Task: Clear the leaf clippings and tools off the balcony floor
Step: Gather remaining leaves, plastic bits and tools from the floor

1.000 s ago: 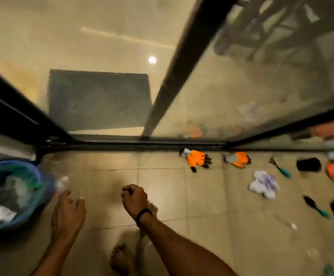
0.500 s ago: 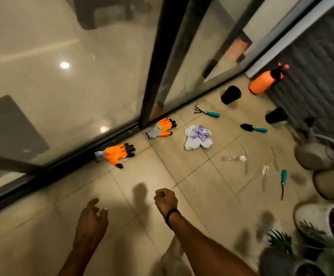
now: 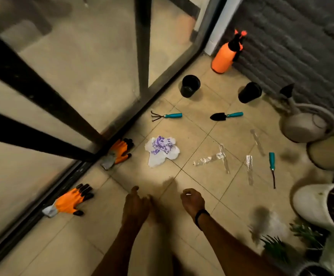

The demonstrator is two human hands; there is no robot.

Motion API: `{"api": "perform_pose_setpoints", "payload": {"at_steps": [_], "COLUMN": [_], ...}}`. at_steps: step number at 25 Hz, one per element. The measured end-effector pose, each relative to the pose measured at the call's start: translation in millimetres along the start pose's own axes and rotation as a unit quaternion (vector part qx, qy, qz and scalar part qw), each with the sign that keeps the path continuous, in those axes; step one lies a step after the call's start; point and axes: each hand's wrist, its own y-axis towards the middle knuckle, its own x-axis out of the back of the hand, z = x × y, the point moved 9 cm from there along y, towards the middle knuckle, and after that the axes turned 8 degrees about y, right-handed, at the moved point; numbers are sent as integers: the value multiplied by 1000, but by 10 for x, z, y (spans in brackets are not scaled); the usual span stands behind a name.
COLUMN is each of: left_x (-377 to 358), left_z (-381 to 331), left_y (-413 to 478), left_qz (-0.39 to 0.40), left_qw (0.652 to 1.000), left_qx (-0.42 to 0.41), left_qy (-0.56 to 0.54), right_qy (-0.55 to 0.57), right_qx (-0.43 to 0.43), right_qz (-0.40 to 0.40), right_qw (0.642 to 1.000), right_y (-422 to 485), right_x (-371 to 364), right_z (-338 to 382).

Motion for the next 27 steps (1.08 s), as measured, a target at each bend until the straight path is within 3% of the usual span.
{"api": "perform_pose_setpoints", "payload": {"at_steps": [5,11,17,20,23,25,27], "left_x": [-201,-623,-1478,-1858,-1998,-1973,-1859], "left_z": [-623,-1262,-1387,-1266,-1158,-1034,-935], "left_y": [993,2081,3029,3329,3281,3106,2863], "left_qz": [48,0,-28,-43,-105,-117,-132], "left_qw": [993,977,980,979,966,970,975], "left_qx": [24,-30,-28,-72,-132,-116,-96], "left_qy": [103,209,193,186,195,180,148], "right_qy": [45,90,-22,-70,-125,-245,-229], "right_qx": [-43,-121,-152,-125,-122,-47,14], "right_qz": [12,-56,-142,-159,-228,-252,-212], "right_qw": [998,987,978,977,958,935,950], "right_y": [813,1772,3437,4205,4433,4329,4100], "right_x": [250,695,1363,1463,1327,1066,757], "right_z": [234,18,-585,-664,-672,-570,-557]}}
